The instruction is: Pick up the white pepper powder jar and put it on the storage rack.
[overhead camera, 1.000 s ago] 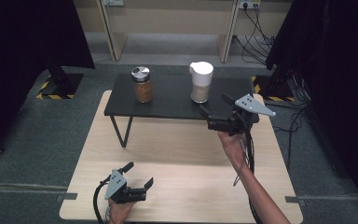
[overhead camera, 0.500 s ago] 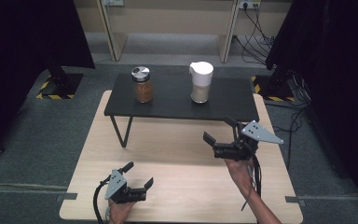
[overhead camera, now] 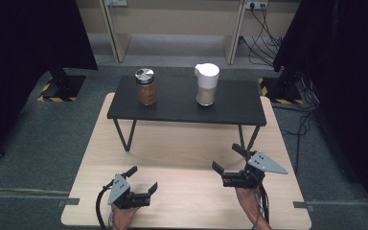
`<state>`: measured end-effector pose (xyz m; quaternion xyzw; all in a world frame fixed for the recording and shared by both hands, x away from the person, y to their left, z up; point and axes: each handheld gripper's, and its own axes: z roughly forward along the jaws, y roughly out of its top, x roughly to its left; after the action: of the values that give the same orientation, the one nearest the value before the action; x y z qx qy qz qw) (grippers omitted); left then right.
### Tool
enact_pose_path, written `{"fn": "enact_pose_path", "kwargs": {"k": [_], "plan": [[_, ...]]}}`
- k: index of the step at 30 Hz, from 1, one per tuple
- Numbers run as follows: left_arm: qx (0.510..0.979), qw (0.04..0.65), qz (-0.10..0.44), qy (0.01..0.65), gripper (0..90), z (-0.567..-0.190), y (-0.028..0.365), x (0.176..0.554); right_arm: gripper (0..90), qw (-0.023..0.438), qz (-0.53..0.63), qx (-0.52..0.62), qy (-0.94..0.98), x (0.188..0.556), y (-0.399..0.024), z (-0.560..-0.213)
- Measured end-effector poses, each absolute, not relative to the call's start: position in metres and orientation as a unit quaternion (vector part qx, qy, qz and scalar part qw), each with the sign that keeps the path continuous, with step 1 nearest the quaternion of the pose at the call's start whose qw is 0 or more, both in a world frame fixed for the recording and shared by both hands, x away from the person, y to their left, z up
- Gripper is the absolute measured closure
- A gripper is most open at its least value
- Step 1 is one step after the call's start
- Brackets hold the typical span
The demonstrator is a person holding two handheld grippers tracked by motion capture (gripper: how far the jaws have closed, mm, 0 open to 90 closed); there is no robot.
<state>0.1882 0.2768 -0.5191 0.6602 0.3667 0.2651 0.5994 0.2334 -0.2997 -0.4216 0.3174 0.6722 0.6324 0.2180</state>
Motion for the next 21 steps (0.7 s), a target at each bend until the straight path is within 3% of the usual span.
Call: {"fn": "enact_pose_path", "kwargs": {"k": [21], "plan": [[0.659, 0.601, 0.265, 0.367, 0.7, -0.520, 0.277, 0.188, 0.3, 0.206, 0.582, 0.335, 0.712, 0.230, -0.283, -0.480]]}}
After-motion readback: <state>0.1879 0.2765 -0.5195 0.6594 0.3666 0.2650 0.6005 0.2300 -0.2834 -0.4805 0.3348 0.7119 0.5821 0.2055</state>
